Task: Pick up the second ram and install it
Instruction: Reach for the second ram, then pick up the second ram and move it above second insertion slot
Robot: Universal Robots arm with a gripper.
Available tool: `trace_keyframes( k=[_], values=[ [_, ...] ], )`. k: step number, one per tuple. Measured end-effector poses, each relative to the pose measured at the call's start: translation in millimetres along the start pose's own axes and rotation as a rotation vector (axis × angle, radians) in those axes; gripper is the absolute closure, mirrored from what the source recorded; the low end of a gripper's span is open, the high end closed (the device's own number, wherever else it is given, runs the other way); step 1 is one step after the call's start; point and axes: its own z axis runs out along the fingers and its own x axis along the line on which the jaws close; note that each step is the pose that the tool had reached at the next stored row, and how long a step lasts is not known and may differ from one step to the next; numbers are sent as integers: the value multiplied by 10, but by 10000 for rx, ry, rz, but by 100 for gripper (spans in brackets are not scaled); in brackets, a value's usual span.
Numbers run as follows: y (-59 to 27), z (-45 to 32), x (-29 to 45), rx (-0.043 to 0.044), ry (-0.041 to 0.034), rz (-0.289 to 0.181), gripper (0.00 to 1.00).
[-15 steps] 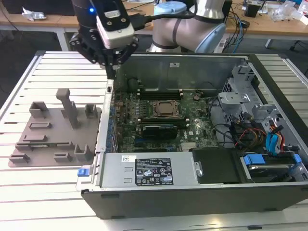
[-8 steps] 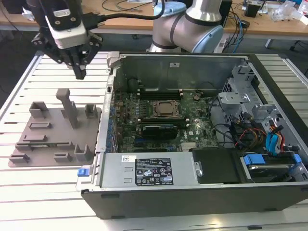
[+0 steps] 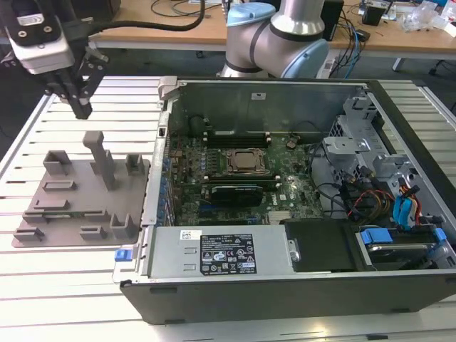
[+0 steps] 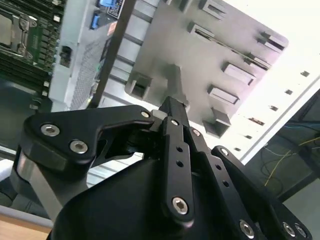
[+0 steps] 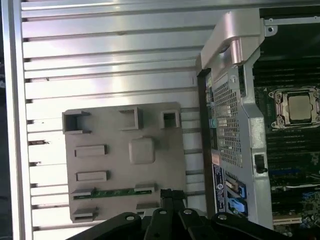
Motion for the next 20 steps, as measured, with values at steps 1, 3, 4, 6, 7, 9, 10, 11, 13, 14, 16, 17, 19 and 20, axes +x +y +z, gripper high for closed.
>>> trace_keyframes(
  k=[1,3,4,6,7,9,10,11,13,14,16,17,19,20],
  values=[
    [-23,0,47,-1,-1,1,90],
    [-99,-1,135,3,0,-2,90],
    [-144,-3,166,21,-2,-1,90],
    [-196,-2,202,32,-3,-2,90],
    [-217,-2,219,34,-3,-2,90],
    [-261,1,257,35,-3,-2,90],
    [-305,5,288,35,-3,-2,90],
    [-358,13,334,36,-2,-2,90],
    [-421,26,414,36,-4,-1,90],
    [-431,28,438,36,-3,-4,90],
    [-431,27,441,36,-2,-4,90],
    [-431,28,441,35,-3,-4,90],
    [-431,27,442,36,-3,-4,90],
    [-431,28,442,35,-3,-4,90]
  ],
)
